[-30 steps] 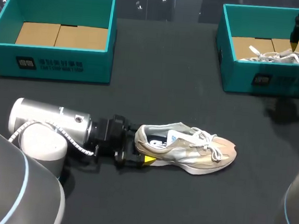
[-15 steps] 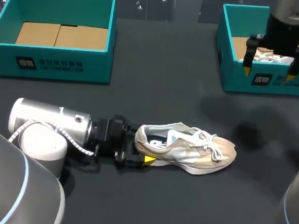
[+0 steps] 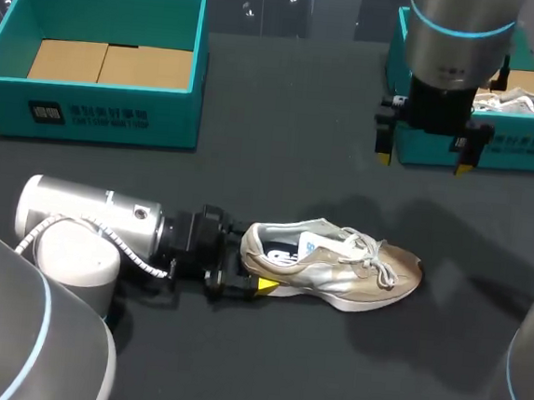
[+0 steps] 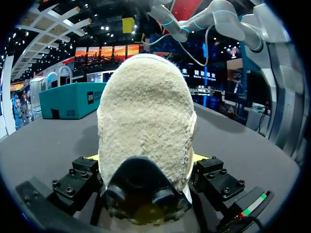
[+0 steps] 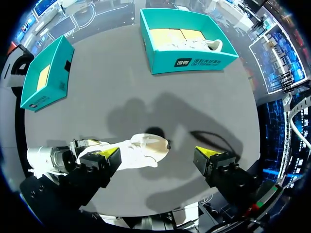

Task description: Take the shoe out of the shoebox, open the shoe tongue, remove and reinsert the insole, then place the shoe into the shoebox

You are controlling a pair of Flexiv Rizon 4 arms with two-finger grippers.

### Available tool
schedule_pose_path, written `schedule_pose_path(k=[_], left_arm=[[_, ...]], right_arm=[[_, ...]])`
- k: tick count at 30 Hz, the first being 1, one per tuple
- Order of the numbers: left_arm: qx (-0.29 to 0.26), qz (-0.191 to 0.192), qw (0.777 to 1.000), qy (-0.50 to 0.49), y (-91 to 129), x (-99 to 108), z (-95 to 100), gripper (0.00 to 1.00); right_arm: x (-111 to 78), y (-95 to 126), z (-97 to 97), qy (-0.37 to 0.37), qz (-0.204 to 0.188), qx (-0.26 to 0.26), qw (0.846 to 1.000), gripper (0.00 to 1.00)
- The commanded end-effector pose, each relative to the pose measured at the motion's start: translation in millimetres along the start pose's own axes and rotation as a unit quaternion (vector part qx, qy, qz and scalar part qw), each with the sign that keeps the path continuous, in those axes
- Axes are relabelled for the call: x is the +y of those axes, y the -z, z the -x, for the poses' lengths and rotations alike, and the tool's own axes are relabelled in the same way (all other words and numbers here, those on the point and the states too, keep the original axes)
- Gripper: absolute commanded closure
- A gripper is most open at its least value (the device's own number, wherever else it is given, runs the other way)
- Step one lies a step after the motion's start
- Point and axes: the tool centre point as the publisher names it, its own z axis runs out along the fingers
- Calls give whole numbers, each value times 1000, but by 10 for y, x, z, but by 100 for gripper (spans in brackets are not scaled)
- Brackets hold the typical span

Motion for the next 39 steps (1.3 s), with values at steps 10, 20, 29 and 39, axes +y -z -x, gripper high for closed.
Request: schedule_pose_path(k=[10,20,29,39], left_arm=[[0,1,1000,0,13,-5,-5,100],[0,1,1000,0,13,-5,-5,100],[0,1,1000,0,13,-5,-5,100],[0,1,1000,0,13,-5,-5,100]], right_arm=[[-56,-47,-220,-4,-12,-47,999,0],[-494,-127,-700,1,-6,-56,998,0],[-647,-215,-844,-6,-49,-70,996,0],[-788,-294,-1164,5,-24,-123,992,0]])
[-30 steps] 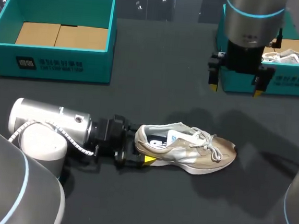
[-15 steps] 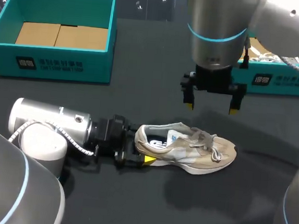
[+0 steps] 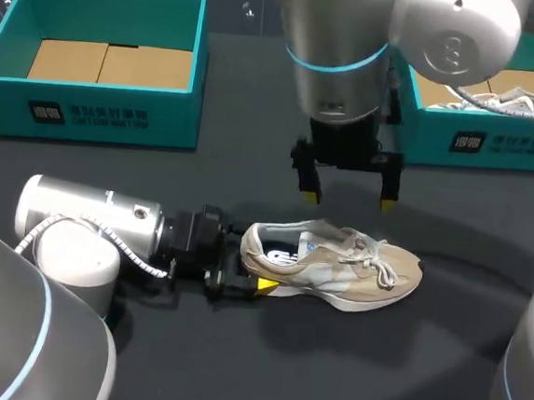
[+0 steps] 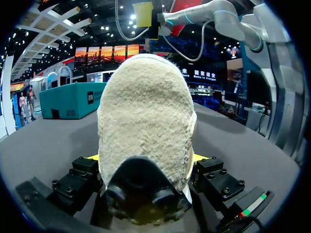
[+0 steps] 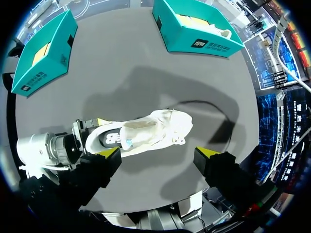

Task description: Take the shoe out of the shoebox, open the shoe tongue, remove and reinsert the insole, then place the shoe into the shoebox

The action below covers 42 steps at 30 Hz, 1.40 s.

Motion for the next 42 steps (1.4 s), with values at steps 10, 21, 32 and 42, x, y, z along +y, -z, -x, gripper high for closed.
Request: schedule_pose_path(k=[10,21,32,42], left_arm=[[0,0,1000,0,11,-5,-5,100],[0,0,1000,0,11,-5,-5,100],[0,0,1000,0,11,-5,-5,100],[0,0,1000,0,11,-5,-5,100]], right_arm=[[-172,-272,-491,21,26,-87,996,0],[-223,-493,-584,14,26,-119,992,0],[-238,-713,-634,7,22,-130,991,0],[-246,-826,-620,2,36,-156,987,0]])
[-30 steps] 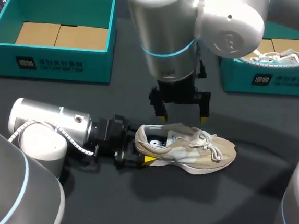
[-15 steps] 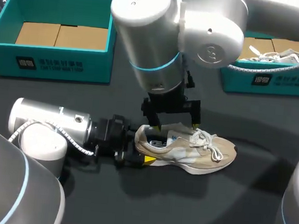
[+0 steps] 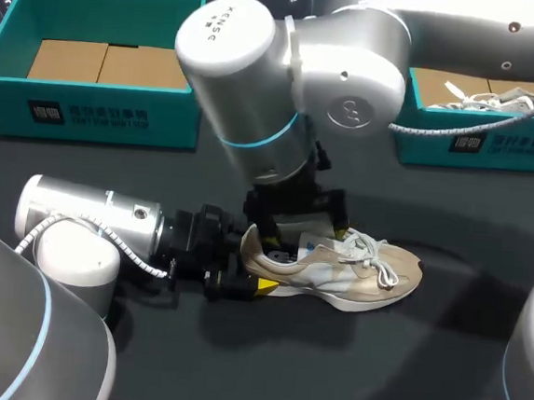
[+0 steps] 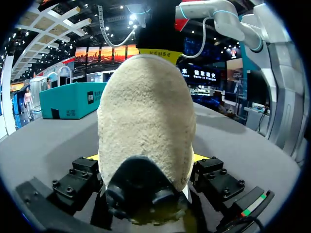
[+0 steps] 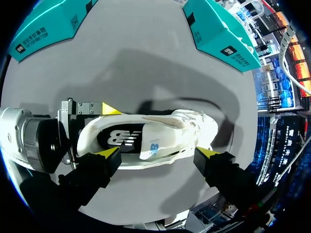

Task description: Take the shoe out of the shoebox, open the shoe tongue, remove and reinsert the insole, then place the shoe into the shoebox

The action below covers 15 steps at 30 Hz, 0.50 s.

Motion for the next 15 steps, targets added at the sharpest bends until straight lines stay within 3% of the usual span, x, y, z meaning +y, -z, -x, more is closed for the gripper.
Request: schedule_pose_path(k=[1,15], left_arm=[[0,1,1000,0,11,-5,-5,100],[0,1,1000,0,11,-5,-5,100]], right_arm=[[-63,-50,-77,-90,5,-103,991,0],[-11,-251,-10,-119,21,-131,984,0]])
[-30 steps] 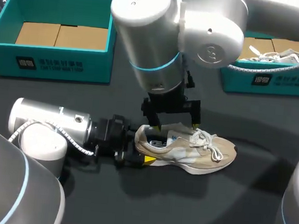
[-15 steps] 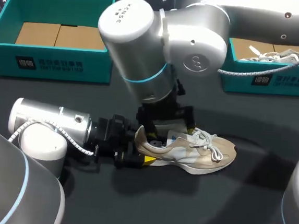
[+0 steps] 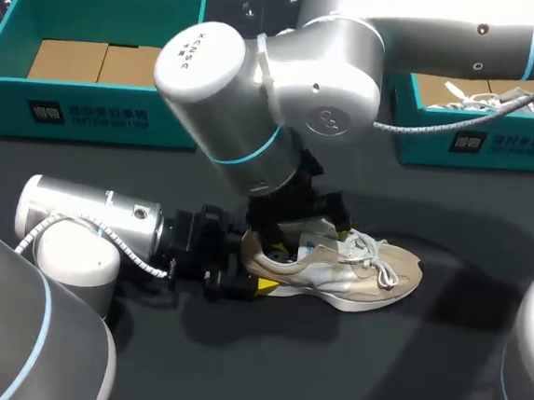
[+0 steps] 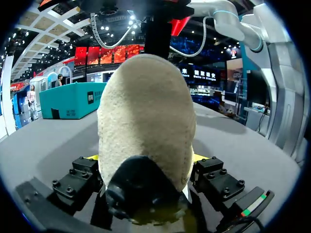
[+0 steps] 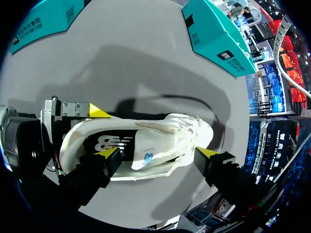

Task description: Take the shoe out of the shoebox, open the shoe tongue, remove and reinsert the insole, then place the shoe into the shoebox

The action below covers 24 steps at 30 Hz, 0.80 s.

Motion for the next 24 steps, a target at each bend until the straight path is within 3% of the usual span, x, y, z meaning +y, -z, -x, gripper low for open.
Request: schedule_pose_path(k=[1,9,24], left_arm=[[0,1,1000,0,12,-5,-5,100],[0,1,1000,0,12,-5,-5,100],[0,1,1000,0,12,-5,-5,100]], right_arm=[[-60,-49,-83,-138,7,-85,987,0],[-56,-161,-37,-152,18,-99,983,0],[31,-248,248,-181,28,-98,978,0]])
